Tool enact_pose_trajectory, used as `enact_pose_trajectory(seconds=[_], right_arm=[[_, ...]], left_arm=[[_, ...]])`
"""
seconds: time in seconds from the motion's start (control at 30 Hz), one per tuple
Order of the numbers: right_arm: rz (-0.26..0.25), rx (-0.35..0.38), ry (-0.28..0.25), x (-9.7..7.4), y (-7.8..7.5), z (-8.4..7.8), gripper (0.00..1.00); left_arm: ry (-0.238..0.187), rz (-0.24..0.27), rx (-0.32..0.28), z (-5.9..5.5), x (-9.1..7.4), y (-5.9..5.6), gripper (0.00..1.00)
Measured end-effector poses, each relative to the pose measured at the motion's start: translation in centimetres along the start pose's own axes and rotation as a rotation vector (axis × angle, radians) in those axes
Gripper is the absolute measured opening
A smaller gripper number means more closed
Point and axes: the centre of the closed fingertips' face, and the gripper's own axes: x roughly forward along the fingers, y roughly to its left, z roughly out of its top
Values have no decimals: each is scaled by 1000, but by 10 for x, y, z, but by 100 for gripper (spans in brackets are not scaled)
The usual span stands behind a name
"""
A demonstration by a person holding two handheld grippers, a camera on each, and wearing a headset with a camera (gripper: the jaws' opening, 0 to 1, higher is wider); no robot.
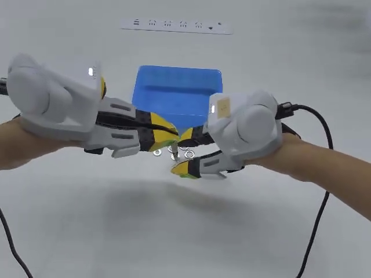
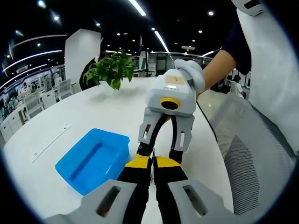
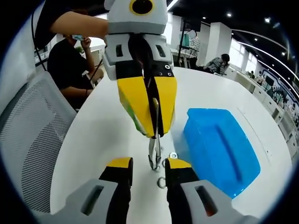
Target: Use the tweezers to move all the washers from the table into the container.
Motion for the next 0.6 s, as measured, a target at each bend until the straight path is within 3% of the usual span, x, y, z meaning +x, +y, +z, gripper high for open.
enact_pose_trajectory(seconds=[0.27, 0.33, 0.53, 0.6], right_arm=[[19, 7, -37, 2, -6, 5, 15], [43, -4, -35, 3, -2, 5, 12], [30, -50, -22, 3, -3, 5, 10], [10, -44, -19, 3, -3, 5, 10]], left_arm=[[15, -13, 11, -1, 1, -1, 5], [17, -14, 13, -1, 2, -1, 5], [28, -10, 21, -1, 3, 0, 6], [44, 13, 59, -2, 3, 1, 6]])
